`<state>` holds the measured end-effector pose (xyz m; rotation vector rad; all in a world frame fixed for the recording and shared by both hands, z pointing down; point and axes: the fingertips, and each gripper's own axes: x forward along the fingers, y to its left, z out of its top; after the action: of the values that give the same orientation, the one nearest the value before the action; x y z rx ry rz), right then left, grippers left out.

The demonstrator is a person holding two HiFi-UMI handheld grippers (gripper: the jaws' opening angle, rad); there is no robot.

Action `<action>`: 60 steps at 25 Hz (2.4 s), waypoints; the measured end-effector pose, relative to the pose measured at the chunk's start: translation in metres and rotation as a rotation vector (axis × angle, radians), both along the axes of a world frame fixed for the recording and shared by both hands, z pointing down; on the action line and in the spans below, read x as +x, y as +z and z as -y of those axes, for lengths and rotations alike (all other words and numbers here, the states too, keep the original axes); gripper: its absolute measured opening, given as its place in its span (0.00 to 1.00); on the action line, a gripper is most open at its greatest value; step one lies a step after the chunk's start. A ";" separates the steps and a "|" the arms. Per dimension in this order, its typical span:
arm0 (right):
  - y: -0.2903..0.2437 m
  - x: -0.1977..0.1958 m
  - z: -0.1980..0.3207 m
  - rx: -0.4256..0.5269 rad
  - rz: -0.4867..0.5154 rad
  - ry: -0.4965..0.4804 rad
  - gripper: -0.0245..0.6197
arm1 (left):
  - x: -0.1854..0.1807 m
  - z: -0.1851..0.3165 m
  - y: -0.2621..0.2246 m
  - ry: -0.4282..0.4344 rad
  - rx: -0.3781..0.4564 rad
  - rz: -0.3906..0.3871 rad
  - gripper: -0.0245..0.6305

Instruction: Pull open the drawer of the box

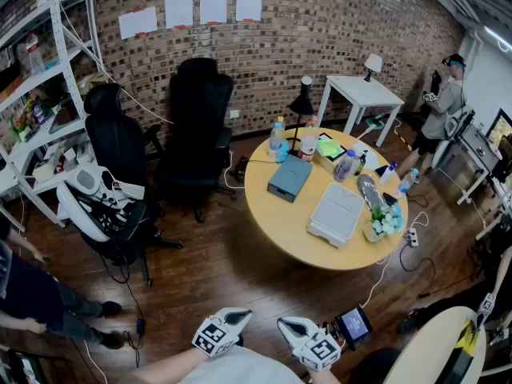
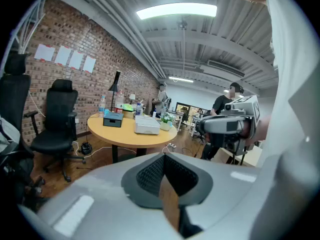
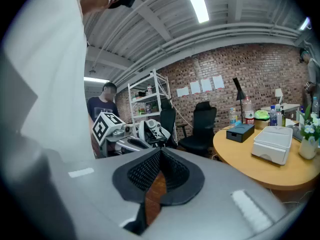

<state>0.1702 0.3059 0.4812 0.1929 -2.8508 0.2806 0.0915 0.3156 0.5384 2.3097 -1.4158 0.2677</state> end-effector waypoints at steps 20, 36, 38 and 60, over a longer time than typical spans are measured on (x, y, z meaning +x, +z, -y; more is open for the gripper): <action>-0.031 -0.135 0.127 0.127 -0.035 0.031 0.04 | -0.133 0.137 -0.010 0.098 0.063 0.048 0.04; -0.020 -0.177 0.157 0.090 -0.066 -0.048 0.04 | -0.168 0.147 0.004 0.068 0.017 0.107 0.04; -0.018 -0.181 0.170 0.094 -0.056 -0.058 0.04 | -0.173 0.155 0.003 0.045 0.005 0.088 0.04; -0.008 -0.189 0.348 0.178 -0.067 -0.095 0.04 | -0.182 0.347 -0.005 0.195 0.028 0.526 0.04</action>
<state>-0.0188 -0.0423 0.4733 0.0992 -2.8067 0.0014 -0.0910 -0.0313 0.5330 2.5141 -1.4169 0.9791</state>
